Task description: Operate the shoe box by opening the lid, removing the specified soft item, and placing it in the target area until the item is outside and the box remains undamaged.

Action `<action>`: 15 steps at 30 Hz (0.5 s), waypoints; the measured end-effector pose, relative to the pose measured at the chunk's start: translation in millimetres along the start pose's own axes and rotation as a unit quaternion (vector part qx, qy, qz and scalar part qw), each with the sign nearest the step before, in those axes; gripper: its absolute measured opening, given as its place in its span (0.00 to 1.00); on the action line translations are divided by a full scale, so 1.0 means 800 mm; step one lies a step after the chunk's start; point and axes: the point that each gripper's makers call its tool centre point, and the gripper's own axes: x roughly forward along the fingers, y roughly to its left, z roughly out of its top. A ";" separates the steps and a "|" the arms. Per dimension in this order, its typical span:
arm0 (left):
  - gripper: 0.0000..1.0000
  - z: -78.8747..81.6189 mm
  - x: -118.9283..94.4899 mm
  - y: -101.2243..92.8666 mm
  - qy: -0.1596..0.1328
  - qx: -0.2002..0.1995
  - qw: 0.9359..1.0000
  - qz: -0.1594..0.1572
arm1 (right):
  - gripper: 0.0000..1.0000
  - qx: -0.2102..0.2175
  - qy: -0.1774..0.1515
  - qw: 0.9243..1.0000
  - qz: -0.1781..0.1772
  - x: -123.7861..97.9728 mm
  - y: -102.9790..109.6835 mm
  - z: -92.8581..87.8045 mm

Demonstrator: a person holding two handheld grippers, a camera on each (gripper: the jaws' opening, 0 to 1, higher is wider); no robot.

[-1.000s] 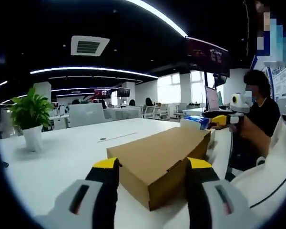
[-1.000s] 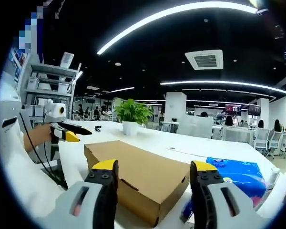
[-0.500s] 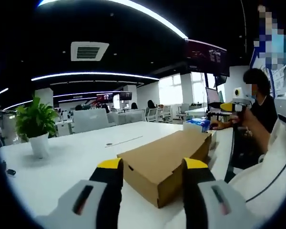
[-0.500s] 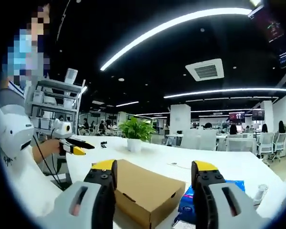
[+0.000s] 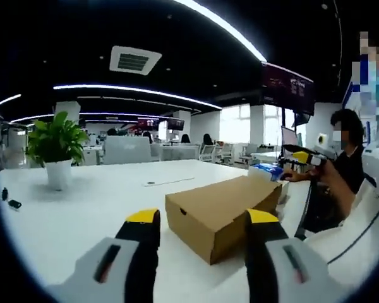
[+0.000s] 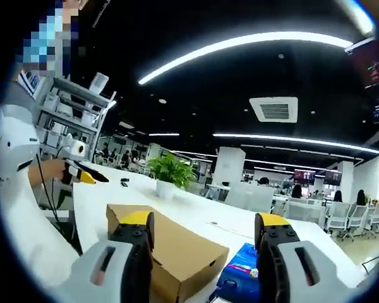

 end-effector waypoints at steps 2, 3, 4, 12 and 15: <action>0.59 0.003 0.001 0.004 -0.003 0.007 1.000 0.002 | 0.65 0.004 0.010 1.000 0.007 0.007 0.004 -0.006; 0.59 0.004 0.001 0.004 -0.003 0.007 1.000 0.003 | 0.65 0.005 0.011 1.000 0.007 0.007 0.004 -0.006; 0.59 0.004 0.001 0.004 -0.003 0.007 1.000 0.003 | 0.65 0.005 0.012 1.000 0.007 0.008 0.004 -0.006; 0.61 0.014 0.004 0.003 -0.043 -0.045 0.998 -0.012 | 0.77 0.040 -0.016 0.997 0.064 0.013 0.040 0.006; 0.56 0.007 0.001 0.010 -0.023 -0.001 1.000 0.009 | 0.77 0.064 -0.027 0.995 0.072 0.006 0.043 0.009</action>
